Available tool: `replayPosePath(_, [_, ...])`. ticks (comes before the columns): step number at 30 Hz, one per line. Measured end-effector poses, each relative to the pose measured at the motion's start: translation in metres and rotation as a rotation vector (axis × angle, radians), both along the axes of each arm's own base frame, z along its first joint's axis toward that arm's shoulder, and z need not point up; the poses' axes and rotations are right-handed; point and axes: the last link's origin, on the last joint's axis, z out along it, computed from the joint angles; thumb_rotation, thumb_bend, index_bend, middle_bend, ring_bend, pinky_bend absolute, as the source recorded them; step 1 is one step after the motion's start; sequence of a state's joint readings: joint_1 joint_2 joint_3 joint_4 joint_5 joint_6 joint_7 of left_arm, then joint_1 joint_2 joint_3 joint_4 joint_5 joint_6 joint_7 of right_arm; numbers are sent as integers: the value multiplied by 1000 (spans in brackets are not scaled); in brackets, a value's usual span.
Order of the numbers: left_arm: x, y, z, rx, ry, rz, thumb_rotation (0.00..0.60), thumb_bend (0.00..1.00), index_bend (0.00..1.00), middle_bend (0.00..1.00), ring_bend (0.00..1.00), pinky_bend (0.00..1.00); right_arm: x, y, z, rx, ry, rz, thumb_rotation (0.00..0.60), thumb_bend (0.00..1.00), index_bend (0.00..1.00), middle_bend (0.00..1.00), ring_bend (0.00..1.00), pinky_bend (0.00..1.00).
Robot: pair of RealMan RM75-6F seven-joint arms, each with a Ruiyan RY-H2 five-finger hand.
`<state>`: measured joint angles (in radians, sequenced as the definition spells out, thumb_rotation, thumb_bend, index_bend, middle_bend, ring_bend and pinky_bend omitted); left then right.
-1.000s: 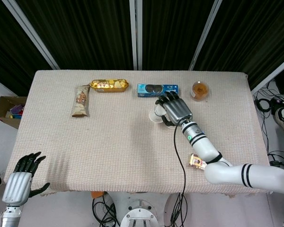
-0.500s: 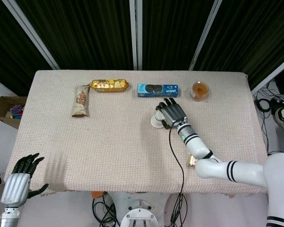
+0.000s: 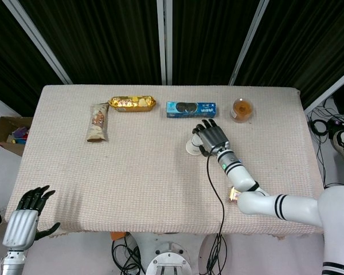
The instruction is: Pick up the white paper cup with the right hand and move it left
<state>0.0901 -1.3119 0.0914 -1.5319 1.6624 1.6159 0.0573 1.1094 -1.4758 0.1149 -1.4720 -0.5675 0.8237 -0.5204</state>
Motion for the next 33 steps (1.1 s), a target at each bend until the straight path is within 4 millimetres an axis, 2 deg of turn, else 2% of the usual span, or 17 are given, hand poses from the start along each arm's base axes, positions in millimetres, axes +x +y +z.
replayPosePath(4, [0, -1, -1, -2, -1, 2, 600, 129, 192, 101, 85, 127, -4, 1, -2, 6, 6, -2, 600, 356, 87, 139, 0, 30])
replayPosePath(6, [-1, -1, -1, -2, -1, 2, 600, 129, 192, 101, 85, 126, -4, 2, -2, 6, 7, 2, 600, 351, 48, 133, 0, 30])
replayPosePath(11, [0, -1, 0, 2, -2, -3, 600, 129, 192, 101, 85, 126, -4, 8, 8, -11, -3, 18, 600, 350, 33, 126, 0, 30])
replayPosePath(14, [-1, -1, 1, 6, -3, -4, 600, 130, 193, 101, 85, 126, -7, 14, 23, -37, -19, 27, 600, 350, 32, 121, 0, 30])
replayPosePath(18, [-1, -1, 2, 13, -4, -8, 600, 129, 192, 101, 85, 127, -18, 26, 53, -99, -42, 37, 600, 351, 31, 110, 0, 30])
replayPosePath(23, [-2, -1, 4, 29, -3, -12, 600, 130, 192, 101, 85, 127, -57, 59, 101, -239, -47, 46, 600, 350, 5, 65, 0, 30])
replayPosePath(28, [-2, 2, 6, 43, 14, -18, 600, 129, 193, 101, 85, 126, -116, 116, 145, -390, -73, 1, 600, 350, 0, 3, 0, 5])
replayPosePath(33, [2, 6, 8, 52, 24, -30, 600, 129, 192, 101, 85, 126, -167, 179, 172, -484, -161, -75, 600, 350, 0, 0, 0, 0])
